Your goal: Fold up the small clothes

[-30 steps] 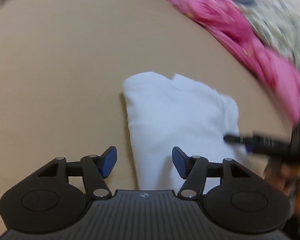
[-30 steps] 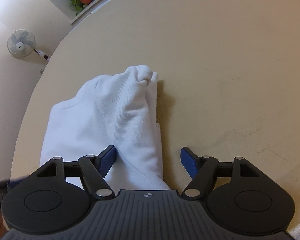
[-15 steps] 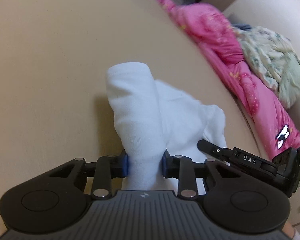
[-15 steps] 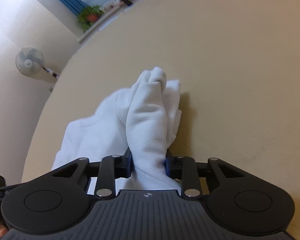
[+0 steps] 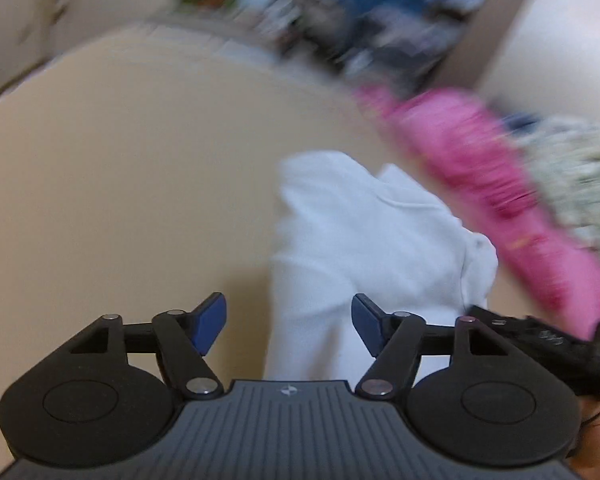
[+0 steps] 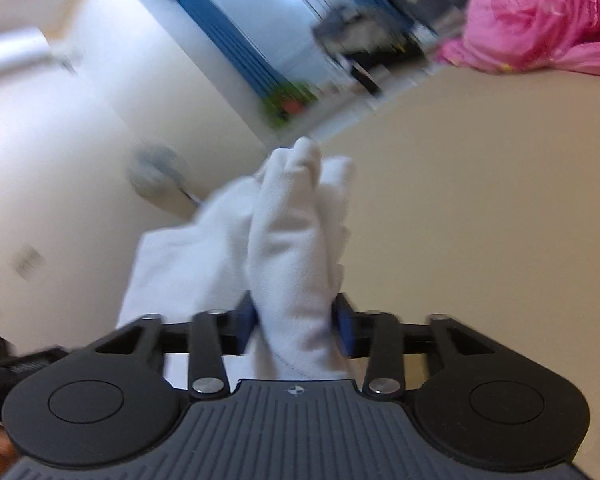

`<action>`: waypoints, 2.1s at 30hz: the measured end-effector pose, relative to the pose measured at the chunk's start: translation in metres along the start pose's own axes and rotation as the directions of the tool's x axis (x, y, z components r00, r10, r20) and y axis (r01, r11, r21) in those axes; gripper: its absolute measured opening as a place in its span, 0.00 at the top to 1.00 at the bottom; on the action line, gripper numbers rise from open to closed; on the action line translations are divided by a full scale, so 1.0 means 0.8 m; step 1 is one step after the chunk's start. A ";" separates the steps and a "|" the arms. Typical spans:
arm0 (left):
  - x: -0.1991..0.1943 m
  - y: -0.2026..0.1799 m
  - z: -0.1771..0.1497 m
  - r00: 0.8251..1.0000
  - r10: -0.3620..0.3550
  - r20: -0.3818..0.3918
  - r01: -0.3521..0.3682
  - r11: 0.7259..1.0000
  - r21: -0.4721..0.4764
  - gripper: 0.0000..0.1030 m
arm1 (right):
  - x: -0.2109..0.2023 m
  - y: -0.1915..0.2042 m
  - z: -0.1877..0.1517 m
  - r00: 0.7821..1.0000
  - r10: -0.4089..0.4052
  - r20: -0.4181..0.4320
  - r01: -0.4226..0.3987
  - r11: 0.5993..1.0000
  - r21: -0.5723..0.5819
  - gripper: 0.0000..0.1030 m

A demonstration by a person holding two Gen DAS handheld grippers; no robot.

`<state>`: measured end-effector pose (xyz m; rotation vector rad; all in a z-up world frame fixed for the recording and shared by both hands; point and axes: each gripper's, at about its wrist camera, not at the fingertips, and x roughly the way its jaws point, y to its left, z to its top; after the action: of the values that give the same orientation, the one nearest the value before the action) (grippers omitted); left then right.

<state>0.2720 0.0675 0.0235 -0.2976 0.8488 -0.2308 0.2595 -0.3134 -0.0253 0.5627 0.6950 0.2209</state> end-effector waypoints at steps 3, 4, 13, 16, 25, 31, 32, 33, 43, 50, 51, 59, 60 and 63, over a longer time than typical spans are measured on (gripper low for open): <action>0.001 0.032 -0.036 0.999 -0.002 -0.038 0.001 1.000 -0.022 0.40 | 0.017 -0.029 -0.023 0.988 -0.143 -0.055 0.144 0.989 0.022 0.45; 0.000 0.037 -0.049 0.999 -0.024 -0.040 0.023 0.999 -0.023 0.40 | 0.014 -0.034 -0.030 0.990 -0.130 -0.047 0.131 0.991 0.024 0.45; 0.045 0.057 -0.139 0.982 -0.092 -0.162 0.086 0.995 -0.048 0.87 | 0.036 -0.052 -0.088 0.977 -0.034 -0.212 0.048 0.997 0.063 0.93; 0.021 0.067 -0.138 0.978 -0.187 -0.095 0.173 0.975 -0.139 0.88 | 0.004 -0.057 -0.084 0.992 0.006 -0.126 0.008 0.994 0.109 0.95; -0.047 0.012 -0.165 0.992 0.094 -0.082 -0.079 0.984 0.162 0.64 | -0.020 -0.067 -0.107 0.929 -0.312 -0.200 0.309 0.950 -0.047 0.84; -0.157 -0.060 -0.214 0.958 0.249 0.145 -0.285 0.892 0.352 0.18 | -0.124 -0.052 -0.124 0.930 -0.362 -0.066 0.350 0.926 -0.142 0.72; -0.171 -0.070 -0.224 0.952 0.253 0.171 -0.298 0.887 0.352 0.18 | -0.145 -0.040 -0.129 0.931 -0.364 -0.035 0.353 0.919 -0.175 0.58; -0.184 -0.077 -0.233 0.948 0.252 0.193 -0.306 0.886 0.348 0.18 | -0.166 -0.027 -0.136 0.928 -0.372 0.003 0.364 0.907 -0.212 0.50; -0.269 -0.110 -0.284 0.921 0.208 0.329 -0.322 0.881 0.346 0.00 | -0.249 0.065 -0.179 0.929 -0.328 0.173 0.369 0.861 -0.350 0.29; -0.203 -0.094 -0.304 0.934 0.259 0.247 -0.319 0.915 0.246 0.00 | -0.220 0.065 -0.217 0.931 -0.351 0.104 0.364 0.863 -0.349 0.27; -0.195 -0.096 -0.301 0.939 0.260 0.224 -0.308 0.927 0.215 0.00 | -0.215 0.064 -0.218 0.929 -0.359 0.089 0.368 0.865 -0.341 0.27; -0.147 -0.100 -0.293 0.935 0.271 0.229 -0.315 0.931 0.185 0.00 | -0.183 0.074 -0.219 0.933 -0.349 0.091 0.356 0.853 -0.382 0.27; -0.145 -0.099 -0.291 0.936 0.270 0.225 -0.313 0.932 0.185 0.00 | -0.181 0.076 -0.220 0.934 -0.346 0.091 0.353 0.851 -0.388 0.27; -0.143 -0.099 -0.287 0.938 0.261 0.229 -0.302 0.939 0.167 0.00 | -0.172 0.083 -0.222 0.939 -0.329 0.095 0.338 0.840 -0.424 0.27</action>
<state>0.0174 -0.0085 -0.0121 -0.0070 0.6496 -0.0140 0.0382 -0.2359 -0.0246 0.0074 0.6869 0.0379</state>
